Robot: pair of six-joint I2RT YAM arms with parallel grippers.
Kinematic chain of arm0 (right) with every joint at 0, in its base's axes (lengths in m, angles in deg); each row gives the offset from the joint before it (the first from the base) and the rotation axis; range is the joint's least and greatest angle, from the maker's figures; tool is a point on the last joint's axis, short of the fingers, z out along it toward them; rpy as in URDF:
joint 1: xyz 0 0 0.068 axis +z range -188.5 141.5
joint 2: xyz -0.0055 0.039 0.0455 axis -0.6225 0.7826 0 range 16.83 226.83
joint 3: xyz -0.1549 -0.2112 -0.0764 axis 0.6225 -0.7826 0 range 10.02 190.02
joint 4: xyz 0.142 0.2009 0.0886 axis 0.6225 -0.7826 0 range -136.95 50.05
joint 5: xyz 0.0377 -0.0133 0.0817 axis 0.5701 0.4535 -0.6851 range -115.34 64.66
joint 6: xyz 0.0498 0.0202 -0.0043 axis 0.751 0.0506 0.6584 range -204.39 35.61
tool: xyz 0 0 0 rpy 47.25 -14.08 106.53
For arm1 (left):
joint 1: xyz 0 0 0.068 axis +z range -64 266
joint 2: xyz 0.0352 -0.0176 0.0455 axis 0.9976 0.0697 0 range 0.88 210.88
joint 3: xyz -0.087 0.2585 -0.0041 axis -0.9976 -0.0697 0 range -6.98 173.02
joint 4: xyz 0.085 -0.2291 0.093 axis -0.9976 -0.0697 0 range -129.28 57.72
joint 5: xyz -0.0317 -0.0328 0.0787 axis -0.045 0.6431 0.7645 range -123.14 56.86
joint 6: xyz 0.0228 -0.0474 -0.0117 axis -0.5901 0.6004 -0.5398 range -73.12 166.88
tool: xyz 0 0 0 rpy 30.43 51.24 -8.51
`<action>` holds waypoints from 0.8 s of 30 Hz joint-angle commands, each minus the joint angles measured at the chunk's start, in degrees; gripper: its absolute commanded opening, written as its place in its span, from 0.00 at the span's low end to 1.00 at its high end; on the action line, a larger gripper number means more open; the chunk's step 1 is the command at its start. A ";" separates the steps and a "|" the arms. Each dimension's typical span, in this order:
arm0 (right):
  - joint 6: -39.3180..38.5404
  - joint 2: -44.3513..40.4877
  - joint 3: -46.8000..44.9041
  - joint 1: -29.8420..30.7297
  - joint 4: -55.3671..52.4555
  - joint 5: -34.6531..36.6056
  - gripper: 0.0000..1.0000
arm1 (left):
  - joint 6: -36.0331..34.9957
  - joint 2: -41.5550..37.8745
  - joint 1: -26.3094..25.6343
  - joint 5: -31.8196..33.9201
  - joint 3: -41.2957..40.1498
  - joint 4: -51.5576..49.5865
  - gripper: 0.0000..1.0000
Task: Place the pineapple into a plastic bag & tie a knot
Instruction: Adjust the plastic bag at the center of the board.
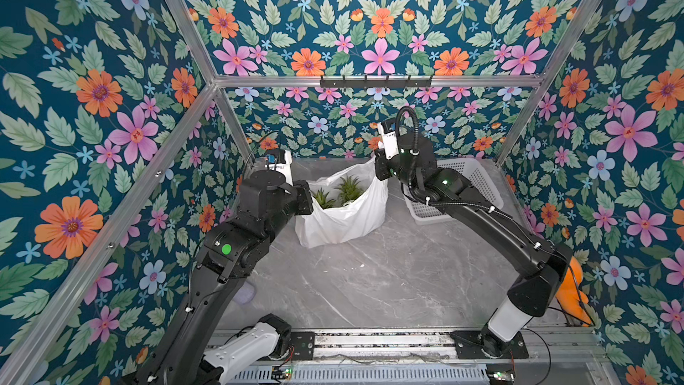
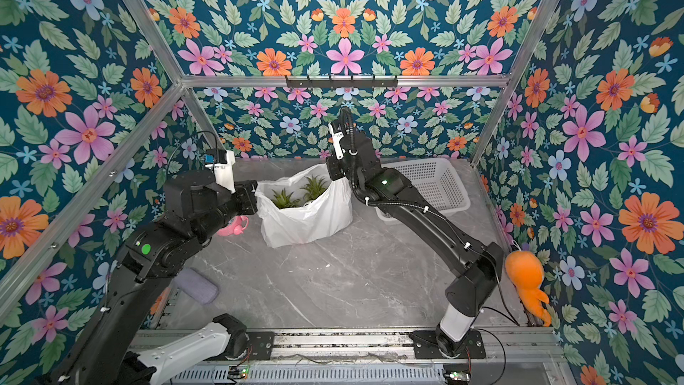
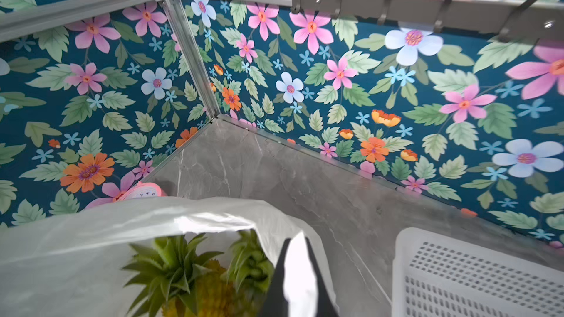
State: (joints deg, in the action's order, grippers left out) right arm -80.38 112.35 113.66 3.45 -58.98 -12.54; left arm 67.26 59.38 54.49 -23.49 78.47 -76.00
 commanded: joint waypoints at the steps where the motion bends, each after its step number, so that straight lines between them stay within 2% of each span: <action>1: -0.85 -3.39 -1.21 -0.03 -1.71 1.71 0.00 | -3.01 1.43 0.13 -1.59 1.67 1.78 0.00; 8: 0.74 -8.47 -8.76 -0.04 -2.70 1.60 0.00 | -2.88 3.11 0.13 -3.69 -2.81 5.75 0.00; 12: 0.84 -14.37 -11.21 -0.11 -2.69 1.31 0.00 | -3.79 4.09 0.13 -6.20 -1.61 7.26 0.00; 17: 0.99 -19.05 -12.80 -0.11 -5.26 -1.90 0.00 | -5.30 4.56 0.22 -11.45 -1.18 10.75 0.00; 24: -0.81 -22.38 -20.66 -0.05 -4.84 -6.49 0.00 | -7.72 4.74 0.22 -18.47 -6.75 14.37 0.00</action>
State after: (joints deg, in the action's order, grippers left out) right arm -79.86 90.96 94.62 3.34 -64.40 -15.77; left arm 61.49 64.37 54.60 -38.05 72.87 -64.59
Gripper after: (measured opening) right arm 0.062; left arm 0.059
